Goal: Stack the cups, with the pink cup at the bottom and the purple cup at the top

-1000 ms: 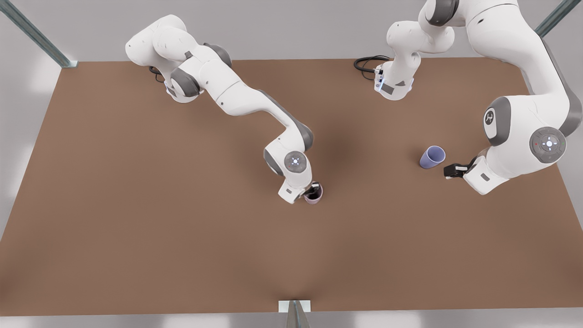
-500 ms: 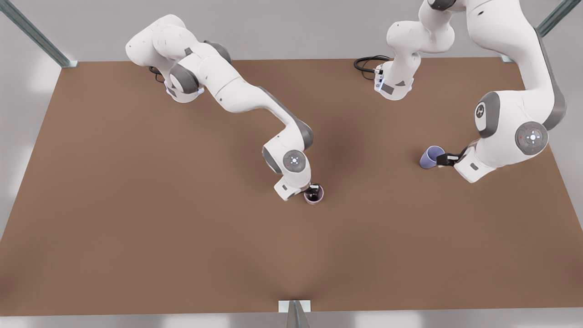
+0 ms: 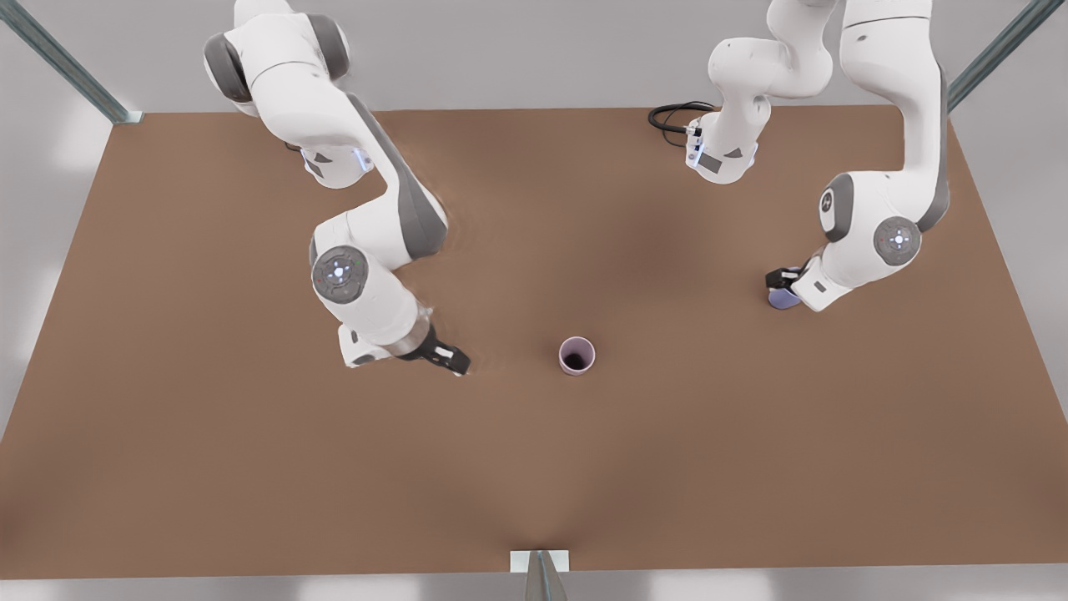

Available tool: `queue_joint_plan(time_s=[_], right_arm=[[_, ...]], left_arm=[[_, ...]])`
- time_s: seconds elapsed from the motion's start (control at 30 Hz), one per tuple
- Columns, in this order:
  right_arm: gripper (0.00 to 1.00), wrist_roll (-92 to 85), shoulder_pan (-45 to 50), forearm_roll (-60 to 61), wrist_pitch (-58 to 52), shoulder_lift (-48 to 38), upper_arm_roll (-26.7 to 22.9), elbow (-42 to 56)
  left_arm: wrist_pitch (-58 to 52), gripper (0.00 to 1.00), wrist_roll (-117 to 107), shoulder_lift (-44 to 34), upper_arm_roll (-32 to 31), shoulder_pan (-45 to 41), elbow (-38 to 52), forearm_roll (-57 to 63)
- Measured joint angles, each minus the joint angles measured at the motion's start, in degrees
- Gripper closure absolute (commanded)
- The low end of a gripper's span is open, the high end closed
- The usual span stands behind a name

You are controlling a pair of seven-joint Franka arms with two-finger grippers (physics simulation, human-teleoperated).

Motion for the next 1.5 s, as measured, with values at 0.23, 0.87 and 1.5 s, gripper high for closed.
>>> queue_joint_plan(time_s=[0.23, 0.87, 1.5], right_arm=[[0.00, -12.8, -28.1, -11.5, -8.2, -12.2, 12.3, -7.7], [0.00, -33.1, -33.0, -14.2, -14.7, -12.6, 11.6, 0.2], [0.00, -41.0, -32.6, -14.2, -18.1, -12.8, 11.4, 0.9]], left_arm=[[7.6, 0.00, -0.1, 1.3, 2.1, -0.2, -6.5, 0.0], [15.0, 0.00, -0.1, 1.4, 5.2, 4.8, -14.3, 0.2], [15.4, 0.00, -2.3, 1.0, 2.0, 7.5, -14.2, 0.4]])
